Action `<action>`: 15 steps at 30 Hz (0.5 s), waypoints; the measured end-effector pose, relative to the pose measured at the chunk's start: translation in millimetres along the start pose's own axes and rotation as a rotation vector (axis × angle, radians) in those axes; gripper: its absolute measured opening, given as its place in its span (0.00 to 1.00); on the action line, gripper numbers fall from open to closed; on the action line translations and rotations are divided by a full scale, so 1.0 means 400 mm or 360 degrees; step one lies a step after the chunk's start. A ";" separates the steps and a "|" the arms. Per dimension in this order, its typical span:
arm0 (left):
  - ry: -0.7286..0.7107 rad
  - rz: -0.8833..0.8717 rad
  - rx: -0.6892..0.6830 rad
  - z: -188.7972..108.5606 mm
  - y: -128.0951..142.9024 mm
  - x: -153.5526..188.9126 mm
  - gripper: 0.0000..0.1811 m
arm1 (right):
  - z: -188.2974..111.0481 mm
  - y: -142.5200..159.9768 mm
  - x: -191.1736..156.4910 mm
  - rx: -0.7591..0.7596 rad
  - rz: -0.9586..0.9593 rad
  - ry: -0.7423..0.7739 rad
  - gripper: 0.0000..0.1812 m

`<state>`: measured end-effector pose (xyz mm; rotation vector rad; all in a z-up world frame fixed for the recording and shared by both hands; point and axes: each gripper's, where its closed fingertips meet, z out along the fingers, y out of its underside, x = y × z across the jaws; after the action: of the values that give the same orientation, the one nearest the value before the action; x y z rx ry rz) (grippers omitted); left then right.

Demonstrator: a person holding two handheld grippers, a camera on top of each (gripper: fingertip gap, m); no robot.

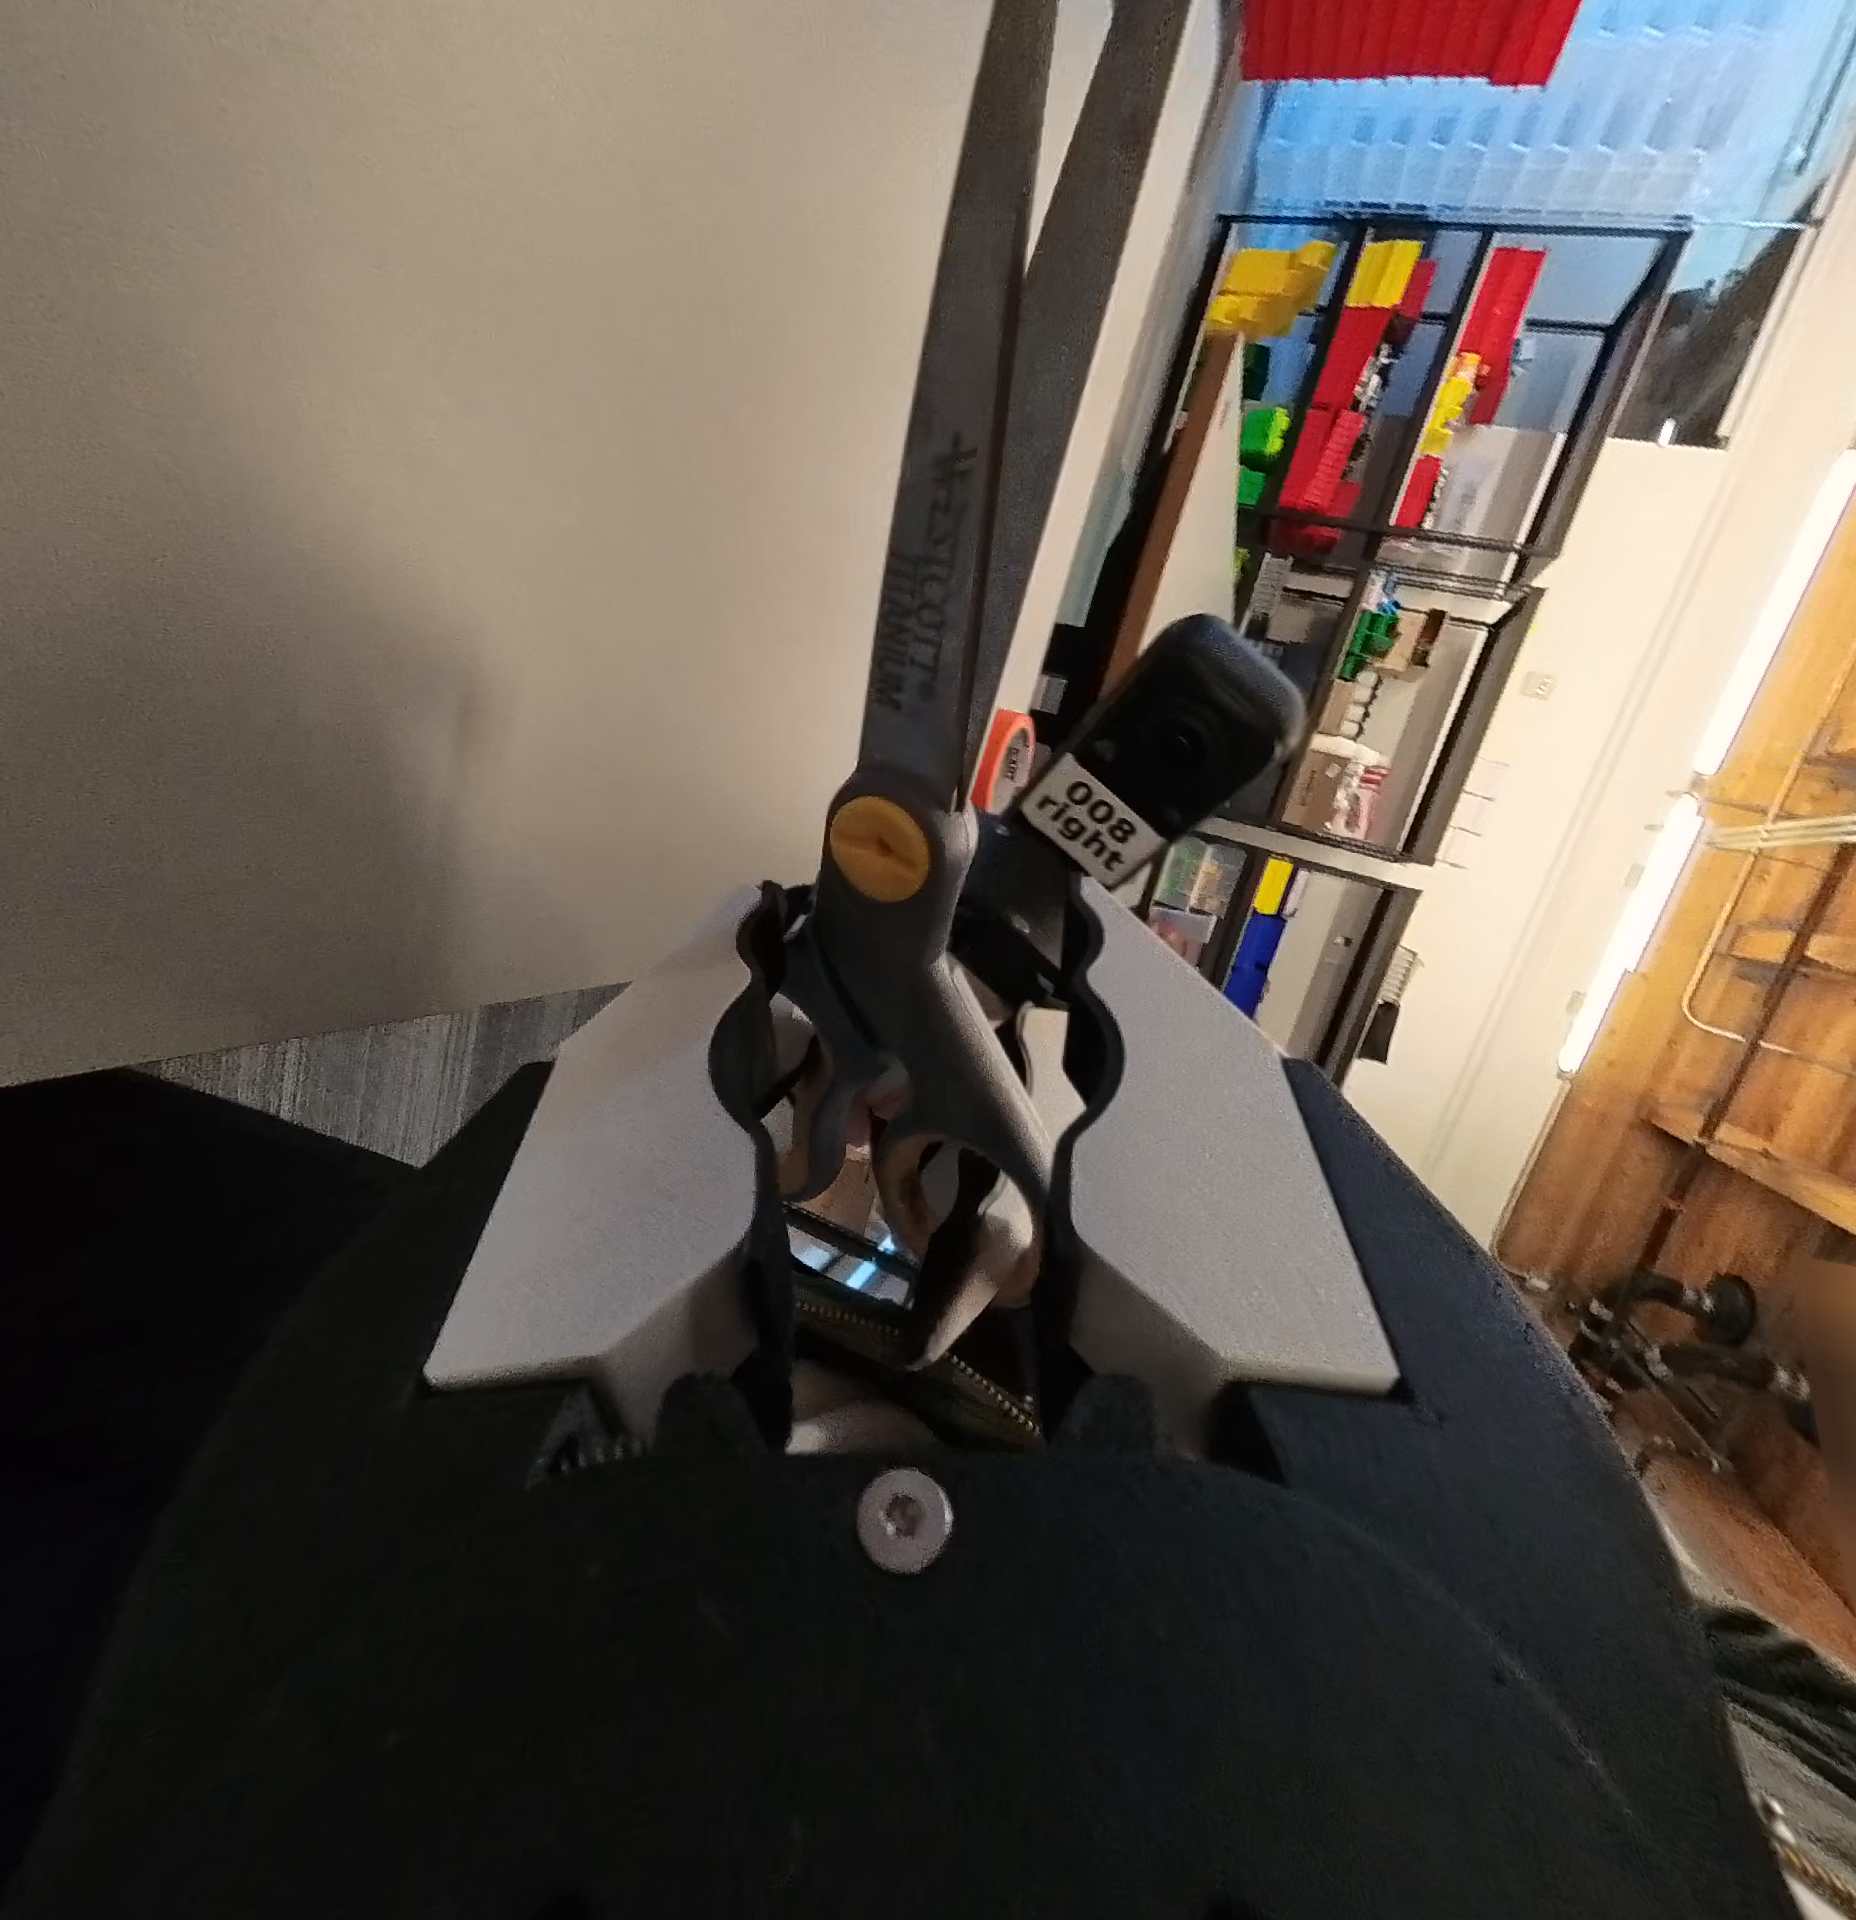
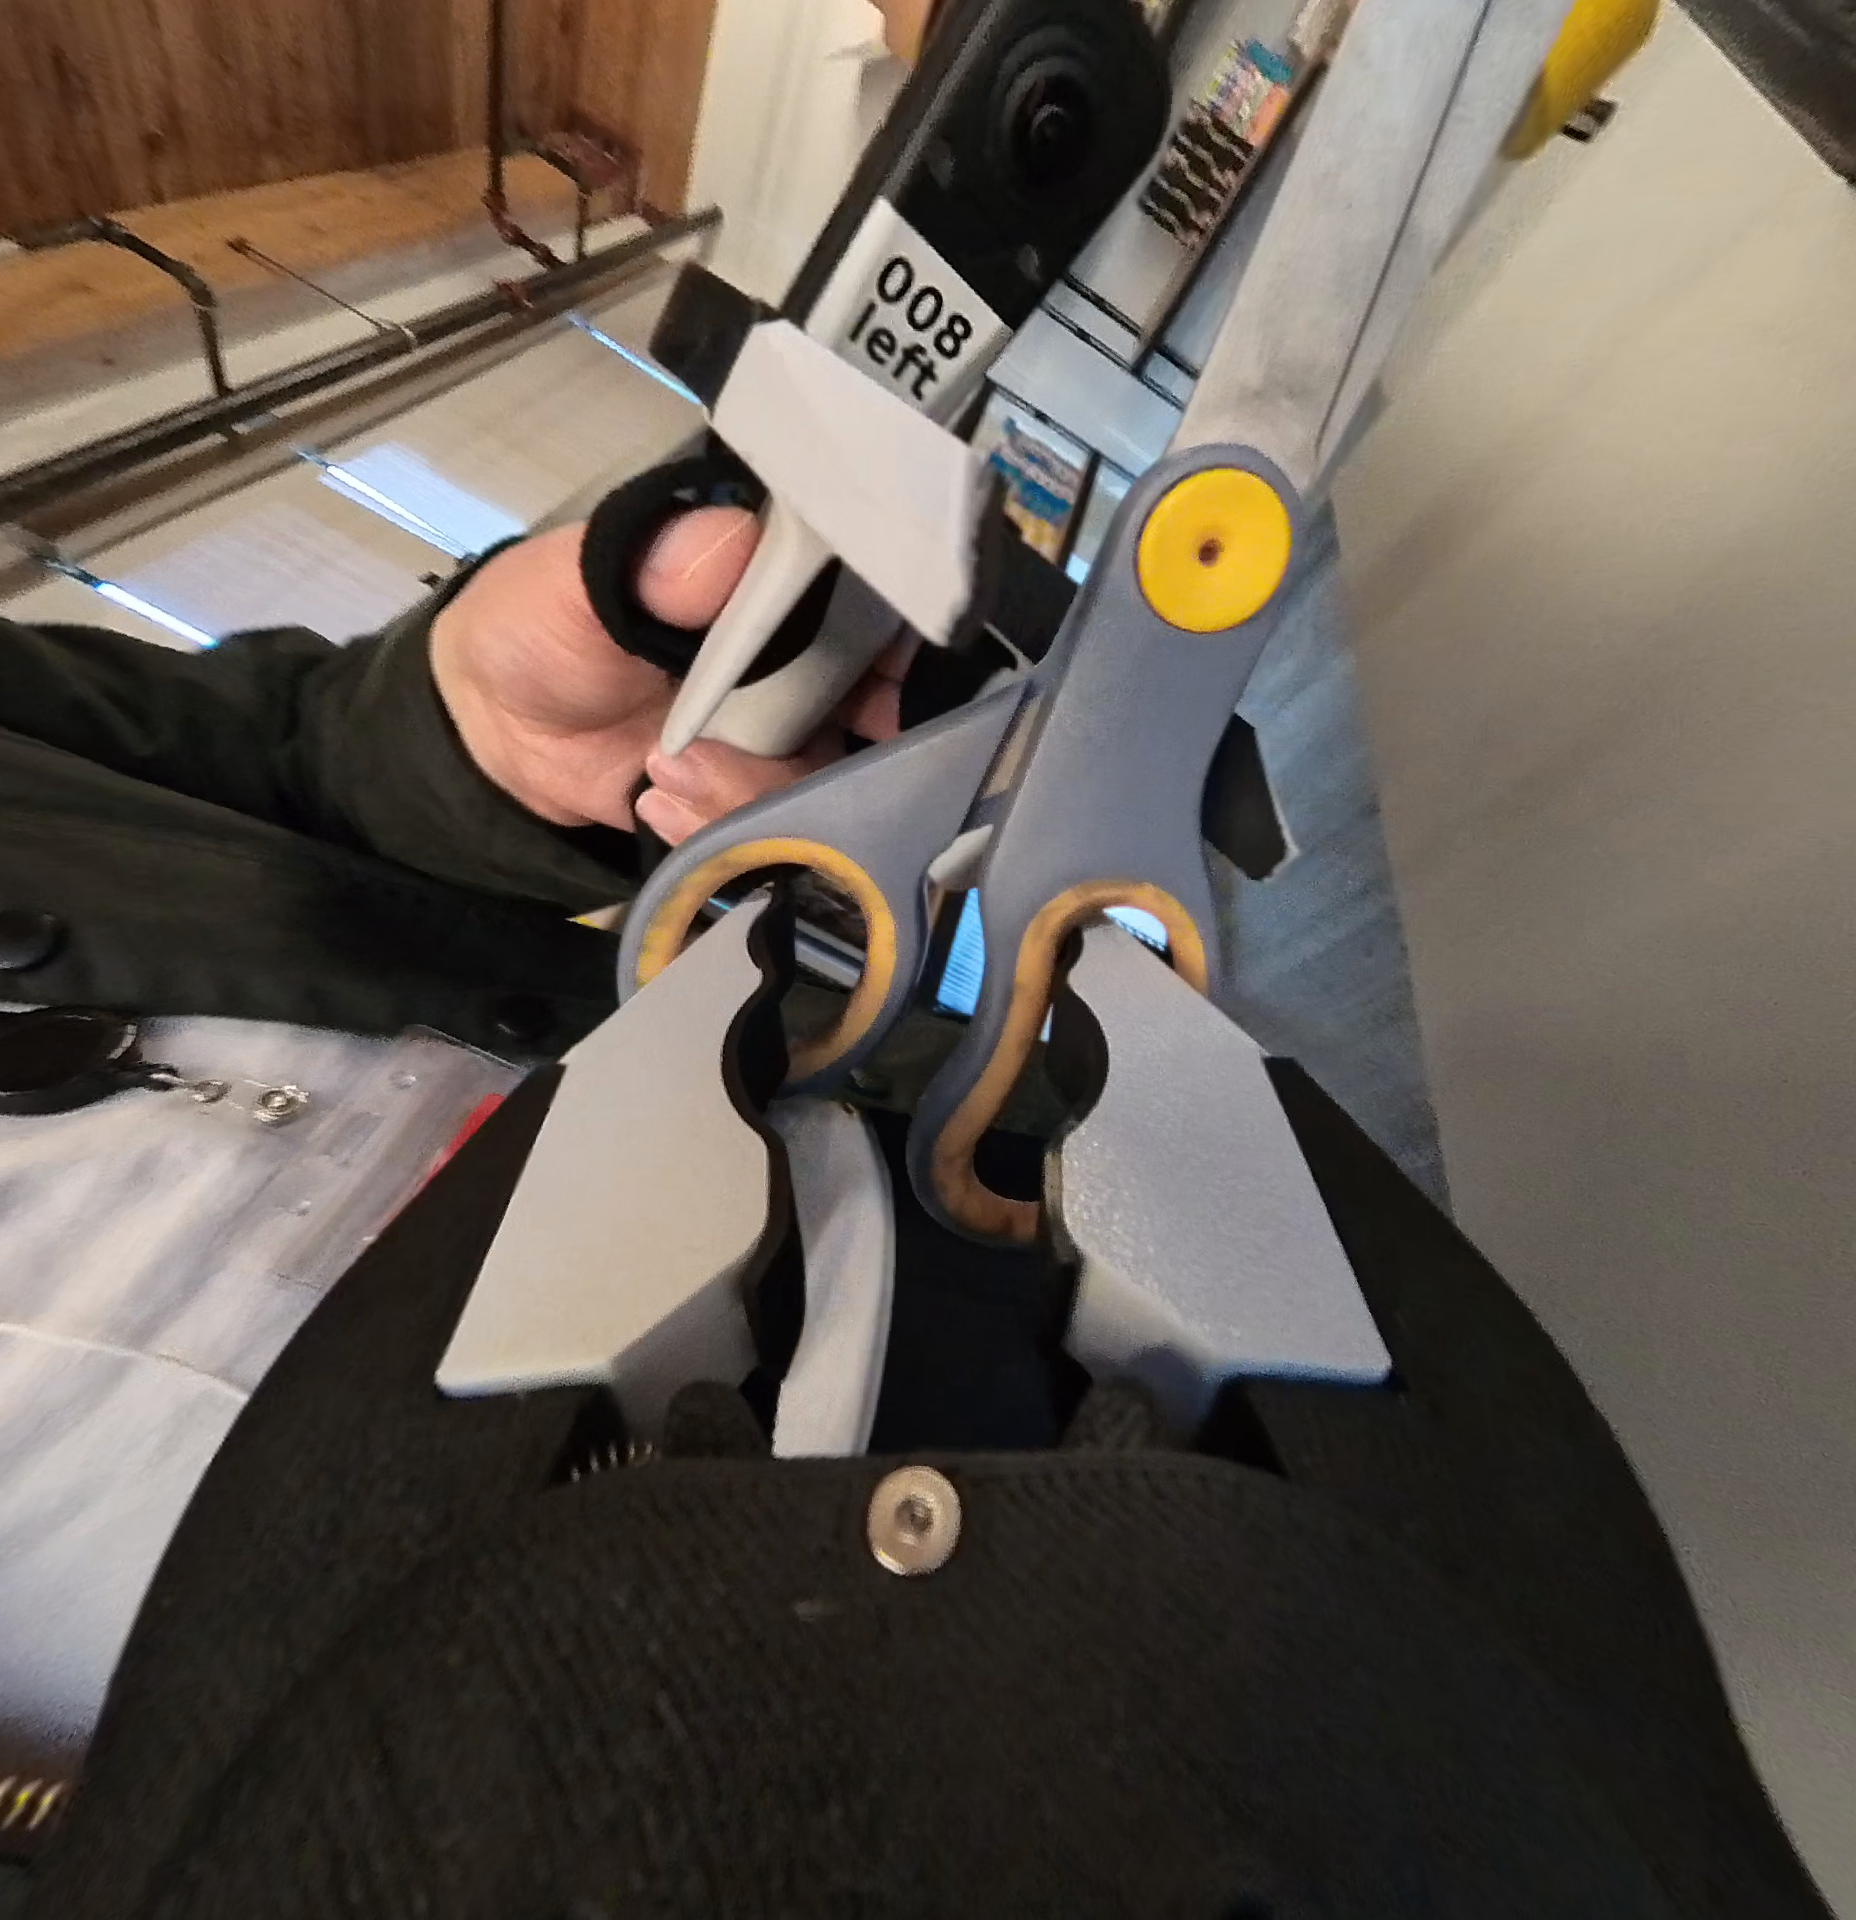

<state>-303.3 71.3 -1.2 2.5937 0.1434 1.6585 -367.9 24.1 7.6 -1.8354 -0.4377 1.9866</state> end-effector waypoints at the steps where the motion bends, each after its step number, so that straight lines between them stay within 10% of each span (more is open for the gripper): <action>1: 0.0018 0.0008 -0.0006 -0.009 0.004 0.009 0.30 | 0.001 -0.005 -0.010 0.0027 0.0008 -0.0031 0.25; 10: 0.0205 0.0055 0.0132 -0.210 0.007 0.064 0.34 | 0.012 -0.028 -0.060 0.0078 -0.0001 -0.0113 0.29; 15: -0.0185 0.0522 0.0614 -0.468 -0.150 -0.115 0.33 | 0.016 -0.068 -0.111 0.0063 -0.0050 -0.0129 0.29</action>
<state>-495.4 125.8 29.7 3.1409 0.0349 1.7124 -369.5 26.2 59.7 -1.7190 -0.4453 2.0393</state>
